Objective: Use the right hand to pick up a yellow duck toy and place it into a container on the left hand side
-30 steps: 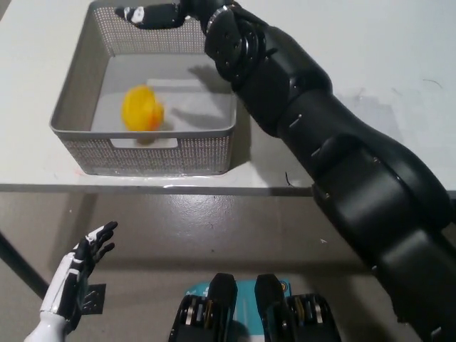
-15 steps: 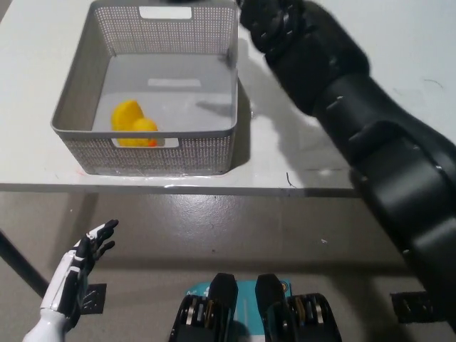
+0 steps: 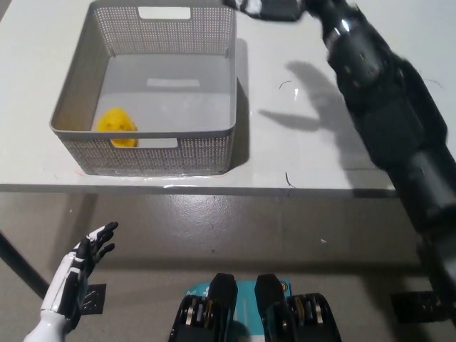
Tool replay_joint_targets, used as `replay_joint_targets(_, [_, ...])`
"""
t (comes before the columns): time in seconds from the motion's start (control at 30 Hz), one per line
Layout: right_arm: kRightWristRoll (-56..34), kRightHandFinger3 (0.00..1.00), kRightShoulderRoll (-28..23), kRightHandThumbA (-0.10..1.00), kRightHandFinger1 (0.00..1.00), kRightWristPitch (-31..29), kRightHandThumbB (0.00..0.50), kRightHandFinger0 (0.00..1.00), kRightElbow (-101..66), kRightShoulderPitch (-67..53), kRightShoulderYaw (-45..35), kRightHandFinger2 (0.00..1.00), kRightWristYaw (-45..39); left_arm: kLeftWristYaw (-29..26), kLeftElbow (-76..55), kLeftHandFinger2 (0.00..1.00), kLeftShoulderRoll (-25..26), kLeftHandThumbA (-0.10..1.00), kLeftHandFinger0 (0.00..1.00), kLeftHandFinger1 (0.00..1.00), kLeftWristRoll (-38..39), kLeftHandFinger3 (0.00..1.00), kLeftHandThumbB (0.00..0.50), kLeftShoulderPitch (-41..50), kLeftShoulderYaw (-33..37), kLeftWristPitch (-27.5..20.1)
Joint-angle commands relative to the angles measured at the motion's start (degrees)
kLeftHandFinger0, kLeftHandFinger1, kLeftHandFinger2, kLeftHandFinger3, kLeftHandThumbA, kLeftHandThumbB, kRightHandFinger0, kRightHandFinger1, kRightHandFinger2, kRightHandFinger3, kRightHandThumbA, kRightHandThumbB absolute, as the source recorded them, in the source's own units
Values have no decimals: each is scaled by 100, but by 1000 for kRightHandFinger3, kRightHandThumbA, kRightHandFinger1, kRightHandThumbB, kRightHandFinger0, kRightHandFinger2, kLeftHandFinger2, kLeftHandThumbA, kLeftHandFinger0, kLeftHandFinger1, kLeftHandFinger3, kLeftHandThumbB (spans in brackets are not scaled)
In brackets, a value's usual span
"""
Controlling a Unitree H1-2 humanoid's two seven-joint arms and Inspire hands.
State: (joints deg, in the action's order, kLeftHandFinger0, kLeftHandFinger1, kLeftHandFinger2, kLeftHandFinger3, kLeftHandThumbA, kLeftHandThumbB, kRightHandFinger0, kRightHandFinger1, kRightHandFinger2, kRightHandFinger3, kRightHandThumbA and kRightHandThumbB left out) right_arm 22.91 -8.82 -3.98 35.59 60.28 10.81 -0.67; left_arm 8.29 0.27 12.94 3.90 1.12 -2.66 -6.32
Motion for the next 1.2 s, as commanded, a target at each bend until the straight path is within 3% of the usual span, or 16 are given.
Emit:
replay_joint_targets(0.0, [-2203,1000,-840,1000,1000,515,418,1000,-5214,-1747,-1454,1000,-448,58,-249,1000,171,1000,1000,1000,-17,1000,253,-161,-48,54])
replay_joint_targets(0.13, [-3144,1000,-752,1000,1000,264,475,1000,-5721,-2748,-1510,1000,-441,44,-222,1000,166,1000,1000,1000,42,1000,284,-215,-89,130])
replay_joint_targets(0.4, [-3872,1000,-817,1000,1000,-535,495,1000,-5551,-4306,-1342,1000,-787,101,-204,1000,163,1000,1000,1000,204,1000,278,-346,-115,249])
replay_joint_targets(0.73, [-3472,1000,99,1000,1000,-1596,392,1000,-4294,-5378,-990,1000,-670,71,-111,1000,111,1000,1000,1000,366,1000,339,-399,-234,41])
replay_joint_targets(0.83, [-3480,1000,293,1000,1000,-1835,403,1000,-3790,-5382,-998,1000,-692,76,-76,1000,100,1000,1000,1000,385,1000,313,-389,-243,-9])
replay_joint_targets(0.97, [-3590,1000,503,1000,1000,-2148,371,1000,-3138,-5339,-983,1000,-842,61,-60,1000,105,1000,1000,1000,384,1000,315,-386,-260,-9])
replay_joint_targets(1.1, [-3701,1000,691,1000,1000,-2271,286,1000,-2343,-5237,-1012,1000,-1002,68,11,1000,78,1000,1000,1000,388,1000,269,-415,-246,-96])
replay_joint_targets(1.17, [-3649,1000,735,1000,1000,-2290,324,1000,-2035,-5173,-1075,1000,-957,38,-16,1000,59,1000,1000,1000,343,1000,261,-382,-232,-58])
